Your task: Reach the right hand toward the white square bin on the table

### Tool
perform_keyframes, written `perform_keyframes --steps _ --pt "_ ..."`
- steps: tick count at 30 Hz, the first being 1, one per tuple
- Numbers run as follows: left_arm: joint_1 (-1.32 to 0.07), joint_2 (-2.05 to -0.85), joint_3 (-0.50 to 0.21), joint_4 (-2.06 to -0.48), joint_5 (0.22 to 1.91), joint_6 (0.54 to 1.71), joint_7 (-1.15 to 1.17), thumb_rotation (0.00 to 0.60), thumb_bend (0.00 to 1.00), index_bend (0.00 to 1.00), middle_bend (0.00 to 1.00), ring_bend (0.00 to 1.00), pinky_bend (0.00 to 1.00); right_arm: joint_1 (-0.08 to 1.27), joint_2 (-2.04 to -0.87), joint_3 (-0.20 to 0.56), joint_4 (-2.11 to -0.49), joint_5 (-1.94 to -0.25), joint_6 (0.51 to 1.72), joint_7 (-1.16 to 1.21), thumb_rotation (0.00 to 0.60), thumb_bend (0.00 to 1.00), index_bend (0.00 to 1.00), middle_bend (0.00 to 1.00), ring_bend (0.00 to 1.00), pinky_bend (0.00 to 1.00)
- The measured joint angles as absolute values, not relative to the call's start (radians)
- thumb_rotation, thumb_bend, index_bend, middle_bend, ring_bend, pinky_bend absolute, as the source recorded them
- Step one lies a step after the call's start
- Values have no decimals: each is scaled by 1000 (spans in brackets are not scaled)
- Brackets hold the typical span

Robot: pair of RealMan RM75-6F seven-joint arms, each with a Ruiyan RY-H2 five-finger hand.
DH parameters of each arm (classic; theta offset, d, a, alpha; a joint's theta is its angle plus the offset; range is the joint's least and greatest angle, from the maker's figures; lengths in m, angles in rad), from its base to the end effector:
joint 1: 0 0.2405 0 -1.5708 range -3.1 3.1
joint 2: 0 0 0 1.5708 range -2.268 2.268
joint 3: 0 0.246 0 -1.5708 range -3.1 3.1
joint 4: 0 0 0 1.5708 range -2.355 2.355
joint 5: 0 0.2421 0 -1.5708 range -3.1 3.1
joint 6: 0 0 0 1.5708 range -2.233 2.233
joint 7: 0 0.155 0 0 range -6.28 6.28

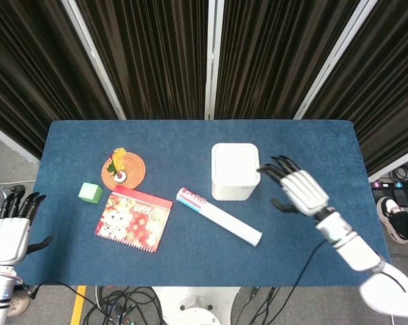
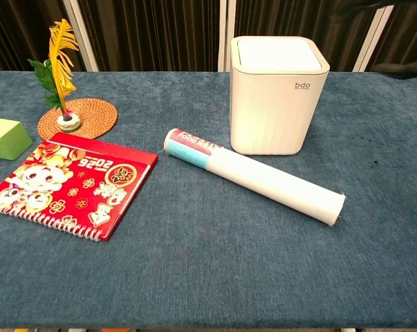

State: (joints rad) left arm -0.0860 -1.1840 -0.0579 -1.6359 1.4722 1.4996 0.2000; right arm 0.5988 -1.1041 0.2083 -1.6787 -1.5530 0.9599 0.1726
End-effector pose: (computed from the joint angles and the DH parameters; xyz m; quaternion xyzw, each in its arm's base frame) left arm -0.3031 0.1950 0.1066 -0.6042 -0.3557 -0.3568 0.6174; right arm -0.1584 -0.3409 0.0719 0.7447 -0.3609 0.4419 0.3463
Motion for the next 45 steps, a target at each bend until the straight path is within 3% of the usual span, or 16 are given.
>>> perform_keyframes --steps 8,18,24,33,45 --pt "-88 -1190 -58 -1609 1463 1490 173 600 0 145 113 23 20 714 -1225 237 -1635 -1441 854 53 600 256 304 220 0 0" --pt "-80 -1201 -54 -1584 1468 1504 144 600 0 145 113 23 20 744 -1294 198 -1605 -1334 805 -60 600 258 316 229 0 0" --pt "-71 -1197 -54 -1580 1469 1518 133 600 0 145 113 23 20 708 -1279 208 -1632 -1388 944 -35 600 259 207 201 0 0" --pt "-78 -1195 -55 -1578 1479 1514 129 600 0 145 113 22 20 537 -1144 194 -1699 -1447 1209 8 600 282 94 115 0 0" --pt "-88 -1208 -57 -1575 1485 1508 139 600 0 145 113 23 20 255 -1094 15 -1658 -1537 1457 97 600 289 2 39 0 0"
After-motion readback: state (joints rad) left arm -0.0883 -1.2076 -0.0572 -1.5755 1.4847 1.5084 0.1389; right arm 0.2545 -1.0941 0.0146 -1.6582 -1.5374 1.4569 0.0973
